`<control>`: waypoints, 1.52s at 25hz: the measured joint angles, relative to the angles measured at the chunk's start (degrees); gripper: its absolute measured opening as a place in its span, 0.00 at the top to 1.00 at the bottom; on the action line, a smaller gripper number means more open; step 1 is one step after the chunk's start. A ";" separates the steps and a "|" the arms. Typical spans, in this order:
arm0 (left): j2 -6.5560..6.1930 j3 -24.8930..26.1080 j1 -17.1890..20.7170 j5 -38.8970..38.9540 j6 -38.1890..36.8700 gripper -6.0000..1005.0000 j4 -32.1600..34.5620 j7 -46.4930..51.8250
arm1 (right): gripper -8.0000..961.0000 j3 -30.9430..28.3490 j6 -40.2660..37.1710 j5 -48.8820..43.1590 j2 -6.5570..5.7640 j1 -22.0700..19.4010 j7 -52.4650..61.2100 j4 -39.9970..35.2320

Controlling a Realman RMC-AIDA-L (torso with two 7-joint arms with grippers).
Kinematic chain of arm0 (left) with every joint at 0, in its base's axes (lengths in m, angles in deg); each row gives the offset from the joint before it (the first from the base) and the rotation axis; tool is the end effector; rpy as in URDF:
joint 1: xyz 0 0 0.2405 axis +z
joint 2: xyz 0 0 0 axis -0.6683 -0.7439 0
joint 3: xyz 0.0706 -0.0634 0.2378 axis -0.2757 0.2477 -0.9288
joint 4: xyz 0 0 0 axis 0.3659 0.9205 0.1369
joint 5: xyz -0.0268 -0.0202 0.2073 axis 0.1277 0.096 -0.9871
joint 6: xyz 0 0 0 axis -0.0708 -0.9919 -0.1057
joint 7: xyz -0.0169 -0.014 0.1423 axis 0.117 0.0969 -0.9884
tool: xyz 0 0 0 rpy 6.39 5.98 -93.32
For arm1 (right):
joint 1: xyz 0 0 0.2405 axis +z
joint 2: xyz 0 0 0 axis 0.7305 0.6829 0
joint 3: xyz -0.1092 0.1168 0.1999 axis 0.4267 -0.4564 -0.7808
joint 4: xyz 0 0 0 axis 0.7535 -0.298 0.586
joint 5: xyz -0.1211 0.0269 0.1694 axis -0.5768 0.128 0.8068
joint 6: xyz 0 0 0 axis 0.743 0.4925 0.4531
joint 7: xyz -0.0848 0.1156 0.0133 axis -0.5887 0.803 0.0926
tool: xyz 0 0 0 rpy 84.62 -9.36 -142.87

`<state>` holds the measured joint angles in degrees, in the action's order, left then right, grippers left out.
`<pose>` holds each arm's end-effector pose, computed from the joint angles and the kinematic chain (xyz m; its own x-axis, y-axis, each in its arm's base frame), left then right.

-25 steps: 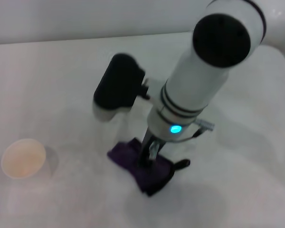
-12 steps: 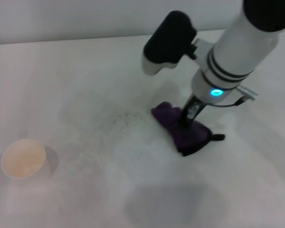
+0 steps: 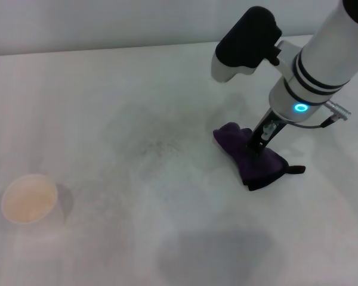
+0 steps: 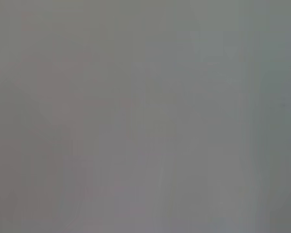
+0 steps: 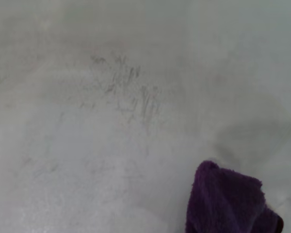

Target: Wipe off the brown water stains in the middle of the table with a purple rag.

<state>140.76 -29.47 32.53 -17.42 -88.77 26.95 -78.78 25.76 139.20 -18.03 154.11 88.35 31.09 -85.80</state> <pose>-0.3825 0.2143 0.0279 0.7693 -0.1541 0.6200 0.6224 -0.0380 -0.7818 0.1886 0.3695 -0.0363 0.6652 -0.6571 0.3546 -0.4469 -0.7308 -0.5160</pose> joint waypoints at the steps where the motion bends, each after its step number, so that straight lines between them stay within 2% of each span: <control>1: 0.00 0.00 -0.04 0.00 0.00 0.11 -0.01 0.00 | 0.86 -0.49 -0.20 -0.04 0.01 -0.09 -0.38 0.06; 8: 0.00 0.00 -0.26 0.00 0.06 0.11 0.04 0.00 | 0.84 -1.35 -0.58 -0.23 -0.05 -0.15 -0.96 0.58; 12: 0.00 0.00 -0.43 0.00 0.29 0.11 0.05 0.00 | 0.84 -1.92 -0.68 -3.30 -0.08 0.09 -0.71 1.88; 18: 0.00 0.00 -1.07 -0.01 0.91 0.11 -0.01 0.00 | 0.65 -3.94 -1.95 -3.78 -0.04 -0.38 -2.01 2.99; 21: 0.00 -0.01 -1.37 -0.01 1.24 0.11 0.05 0.00 | 0.65 -7.39 -3.03 -2.66 0.09 -1.46 -4.40 2.70; 31: 0.00 0.00 -2.40 0.01 2.20 0.11 0.04 0.10 | 0.65 -25.22 -10.84 12.68 -0.17 -7.92 -23.10 3.61; 38: 0.18 -0.01 -3.75 0.07 2.21 0.11 -0.46 0.47 | 0.65 -35.95 -19.00 33.37 -0.16 -12.81 -47.27 11.97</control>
<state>140.94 -29.48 28.79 -17.34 -86.56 26.49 -78.31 -10.19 120.20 15.34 153.94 75.54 -16.18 -73.83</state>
